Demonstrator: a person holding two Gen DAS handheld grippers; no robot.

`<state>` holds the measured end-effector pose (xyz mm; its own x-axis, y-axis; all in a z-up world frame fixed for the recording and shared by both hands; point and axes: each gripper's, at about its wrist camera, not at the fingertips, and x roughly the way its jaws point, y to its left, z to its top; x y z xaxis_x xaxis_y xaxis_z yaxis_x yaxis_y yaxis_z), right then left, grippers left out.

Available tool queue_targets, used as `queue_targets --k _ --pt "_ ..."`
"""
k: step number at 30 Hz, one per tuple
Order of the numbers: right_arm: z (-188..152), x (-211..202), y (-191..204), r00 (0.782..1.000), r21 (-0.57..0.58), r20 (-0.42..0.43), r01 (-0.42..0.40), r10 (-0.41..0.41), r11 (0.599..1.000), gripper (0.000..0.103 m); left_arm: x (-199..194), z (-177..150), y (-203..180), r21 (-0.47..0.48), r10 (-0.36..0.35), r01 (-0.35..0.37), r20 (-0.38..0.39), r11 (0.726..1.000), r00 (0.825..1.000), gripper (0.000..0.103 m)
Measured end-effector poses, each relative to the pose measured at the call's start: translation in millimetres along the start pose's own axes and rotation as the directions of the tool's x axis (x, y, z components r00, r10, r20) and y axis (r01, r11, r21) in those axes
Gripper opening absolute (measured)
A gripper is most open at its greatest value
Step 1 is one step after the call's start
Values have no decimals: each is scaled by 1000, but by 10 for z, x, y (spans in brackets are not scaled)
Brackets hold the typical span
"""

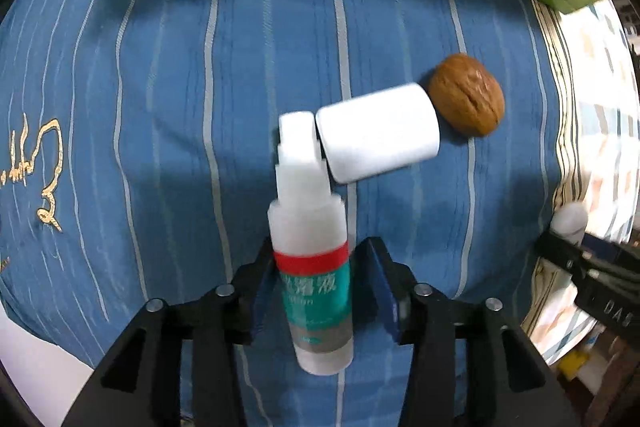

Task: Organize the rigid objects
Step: 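Grasp the spray bottle with the left tool while the right grasps the white round case, then carry the spray bottle and white case into the box with both tools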

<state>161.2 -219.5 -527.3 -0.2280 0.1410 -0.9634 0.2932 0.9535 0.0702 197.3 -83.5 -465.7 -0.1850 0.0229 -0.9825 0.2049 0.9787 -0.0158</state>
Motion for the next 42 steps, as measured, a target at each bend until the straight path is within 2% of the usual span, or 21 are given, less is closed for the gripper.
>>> queue_targets --k 2,8,10,11,13,17,20,24,30,37,42 --pt "60 -14 -37 1000 3 -4 2 -2 1000 53 -1 75 -15 -21 -12 12 -3 1000 1000 47" --pt "153 -30 10 999 -1 -5 36 -36 999 54 -29 249 22 -58 -15 16 9 998 1000 46" --pt "159 -39 42 998 -10 -1 58 -58 998 51 -48 223 53 -45 4 -4 14 999 1000 39" --pt "155 -33 56 998 -15 1 62 -62 998 51 -77 217 32 -44 7 -7 19 999 1000 31" --pt "152 -41 77 997 -31 7 71 -71 997 51 -104 201 -5 -43 3 -2 21 999 1000 30" --pt "129 -68 90 997 -50 23 70 -69 996 50 -125 21 -60 -38 2 -1 33 999 999 30" --pt "82 -146 77 998 -52 46 38 -36 998 50 -210 -234 -128 -40 -6 9 69 999 998 30" --pt "-50 -314 72 996 -67 86 15 -9 998 50 -467 -344 -66 -32 -33 37 124 999 992 30" --pt "-131 -716 80 984 -93 176 -16 32 995 50 -984 -399 -132 -21 -68 75 234 997 970 30" --pt "-134 -1233 102 956 -130 284 -34 71 991 50 -1526 -384 86 -7 -102 110 340 994 935 30" --pt "-118 -1465 208 932 -160 348 -47 100 986 50 -1915 -357 46 30 -135 135 426 990 895 30"
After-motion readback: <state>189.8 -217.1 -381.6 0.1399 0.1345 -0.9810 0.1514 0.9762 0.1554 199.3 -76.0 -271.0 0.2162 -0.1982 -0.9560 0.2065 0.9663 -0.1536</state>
